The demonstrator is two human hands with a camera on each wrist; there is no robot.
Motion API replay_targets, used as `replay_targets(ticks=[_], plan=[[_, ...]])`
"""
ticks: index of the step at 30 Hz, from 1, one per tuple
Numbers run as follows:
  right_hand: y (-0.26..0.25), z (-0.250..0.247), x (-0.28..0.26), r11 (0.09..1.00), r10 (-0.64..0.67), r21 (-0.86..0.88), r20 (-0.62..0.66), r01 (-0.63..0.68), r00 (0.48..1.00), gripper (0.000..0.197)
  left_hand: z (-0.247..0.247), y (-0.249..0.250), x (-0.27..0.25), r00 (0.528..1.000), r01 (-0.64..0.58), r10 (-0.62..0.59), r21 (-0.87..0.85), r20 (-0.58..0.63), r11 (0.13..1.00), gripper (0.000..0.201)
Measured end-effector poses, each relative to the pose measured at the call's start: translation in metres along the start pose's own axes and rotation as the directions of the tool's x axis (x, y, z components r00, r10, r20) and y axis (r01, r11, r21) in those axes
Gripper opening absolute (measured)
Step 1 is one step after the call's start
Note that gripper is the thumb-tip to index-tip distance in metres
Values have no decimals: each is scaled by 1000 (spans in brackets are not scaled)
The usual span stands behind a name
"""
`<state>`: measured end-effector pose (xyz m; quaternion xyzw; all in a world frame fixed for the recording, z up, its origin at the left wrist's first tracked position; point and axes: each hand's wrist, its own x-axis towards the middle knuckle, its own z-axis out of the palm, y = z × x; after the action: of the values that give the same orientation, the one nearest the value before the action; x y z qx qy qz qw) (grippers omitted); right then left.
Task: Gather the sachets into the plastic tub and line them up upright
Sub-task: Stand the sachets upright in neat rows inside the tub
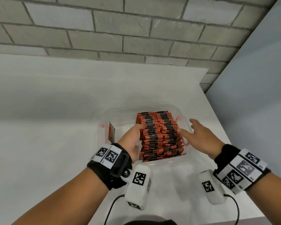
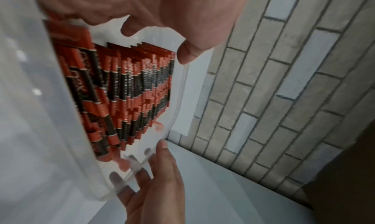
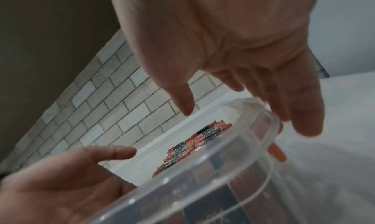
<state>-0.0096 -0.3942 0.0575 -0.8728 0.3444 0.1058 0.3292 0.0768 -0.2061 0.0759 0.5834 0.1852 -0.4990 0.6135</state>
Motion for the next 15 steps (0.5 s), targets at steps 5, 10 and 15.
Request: replay_targets(ticks=[5,10,15], plan=[[2,6,4,996,19,83,49,-23,999,78,10,-5,8,996,-39,40,-19,75,999,33],[-2,4,-3,999,-34,11,63,33,997,69,13,-8,6,999,-50,48,97,19,994,33],[-17,3,-27,878,-427,-238,2,415,904,55,8,-6,13,992,-97,107,144,-65,985,29]])
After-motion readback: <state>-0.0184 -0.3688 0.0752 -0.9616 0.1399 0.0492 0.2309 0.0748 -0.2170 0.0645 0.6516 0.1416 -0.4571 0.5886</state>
